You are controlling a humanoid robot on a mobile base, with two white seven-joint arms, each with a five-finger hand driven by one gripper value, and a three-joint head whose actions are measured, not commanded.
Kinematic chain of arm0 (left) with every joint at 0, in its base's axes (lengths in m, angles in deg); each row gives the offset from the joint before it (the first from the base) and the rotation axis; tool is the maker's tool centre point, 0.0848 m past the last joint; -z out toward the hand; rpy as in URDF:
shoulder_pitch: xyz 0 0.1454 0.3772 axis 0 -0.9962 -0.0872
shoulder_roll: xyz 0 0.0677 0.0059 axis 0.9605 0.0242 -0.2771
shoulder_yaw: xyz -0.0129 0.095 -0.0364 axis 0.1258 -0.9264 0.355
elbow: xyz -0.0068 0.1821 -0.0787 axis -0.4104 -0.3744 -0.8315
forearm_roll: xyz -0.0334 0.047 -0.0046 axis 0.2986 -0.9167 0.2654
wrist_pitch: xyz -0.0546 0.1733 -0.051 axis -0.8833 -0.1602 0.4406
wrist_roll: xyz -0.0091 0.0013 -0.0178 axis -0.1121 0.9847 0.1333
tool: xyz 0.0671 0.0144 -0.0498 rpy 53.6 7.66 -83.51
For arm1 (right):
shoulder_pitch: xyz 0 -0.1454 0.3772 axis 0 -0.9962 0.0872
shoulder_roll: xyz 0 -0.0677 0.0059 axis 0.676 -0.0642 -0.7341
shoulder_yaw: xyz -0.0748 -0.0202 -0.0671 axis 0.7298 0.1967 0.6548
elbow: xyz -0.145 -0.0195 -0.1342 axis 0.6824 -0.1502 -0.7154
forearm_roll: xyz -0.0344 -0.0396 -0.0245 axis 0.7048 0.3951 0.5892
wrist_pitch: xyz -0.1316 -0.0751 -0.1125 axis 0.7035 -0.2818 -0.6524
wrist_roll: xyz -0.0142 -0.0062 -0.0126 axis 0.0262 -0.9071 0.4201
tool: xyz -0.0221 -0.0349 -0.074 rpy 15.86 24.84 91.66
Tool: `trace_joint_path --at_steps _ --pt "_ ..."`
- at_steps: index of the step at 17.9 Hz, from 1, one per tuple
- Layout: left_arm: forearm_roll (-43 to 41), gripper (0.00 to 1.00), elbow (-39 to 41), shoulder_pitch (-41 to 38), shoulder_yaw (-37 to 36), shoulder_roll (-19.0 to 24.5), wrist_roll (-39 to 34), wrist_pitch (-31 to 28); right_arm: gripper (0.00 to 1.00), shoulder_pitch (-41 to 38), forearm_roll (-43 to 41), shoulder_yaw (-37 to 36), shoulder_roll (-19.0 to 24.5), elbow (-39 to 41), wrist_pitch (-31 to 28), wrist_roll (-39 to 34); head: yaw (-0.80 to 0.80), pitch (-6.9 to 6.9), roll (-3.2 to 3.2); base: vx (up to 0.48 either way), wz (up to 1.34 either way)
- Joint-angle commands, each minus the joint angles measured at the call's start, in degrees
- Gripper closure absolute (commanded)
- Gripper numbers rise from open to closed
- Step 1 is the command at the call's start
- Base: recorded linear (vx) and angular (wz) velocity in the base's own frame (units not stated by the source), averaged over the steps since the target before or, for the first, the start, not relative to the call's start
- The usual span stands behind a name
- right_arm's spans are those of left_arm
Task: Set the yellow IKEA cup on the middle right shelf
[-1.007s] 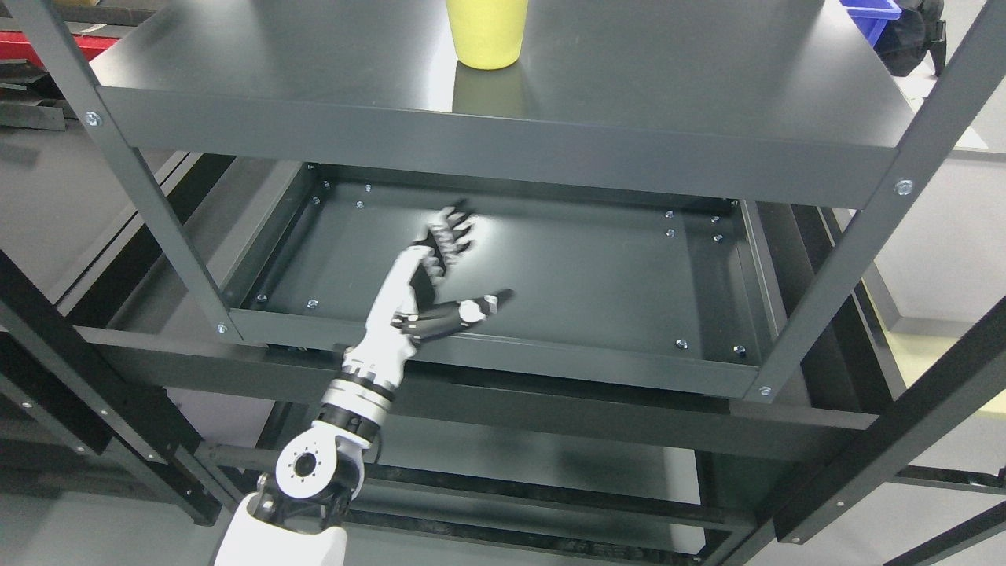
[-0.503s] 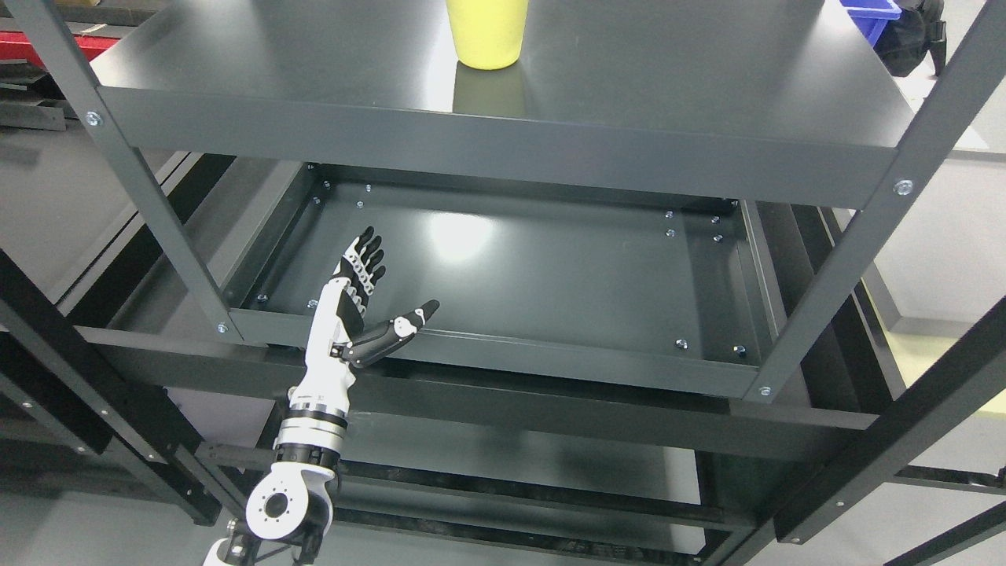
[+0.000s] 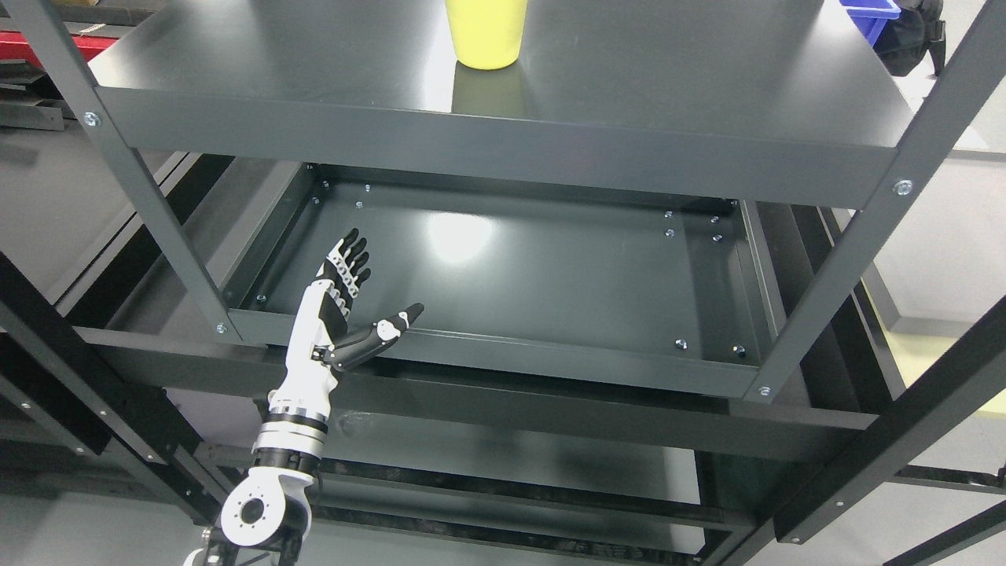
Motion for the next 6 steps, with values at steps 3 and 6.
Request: trace_joint_path --at_steps 3,6 --pt "-0.10 0.02 2.31 -0.12 2.02 1.06 0.28 -0.49 0.01 -0.79 -1.41 0.97 -1.00 0.00 -0.05 -0.04 0.00 0.00 0.00 0.000 0.00" --pt "-0.10 0.02 2.31 -0.12 2.02 1.06 0.28 -0.49 0.01 -0.79 -1.41 0.97 -1.00 0.00 -0.05 -0.04 0.00 0.00 0.00 0.000 0.00"
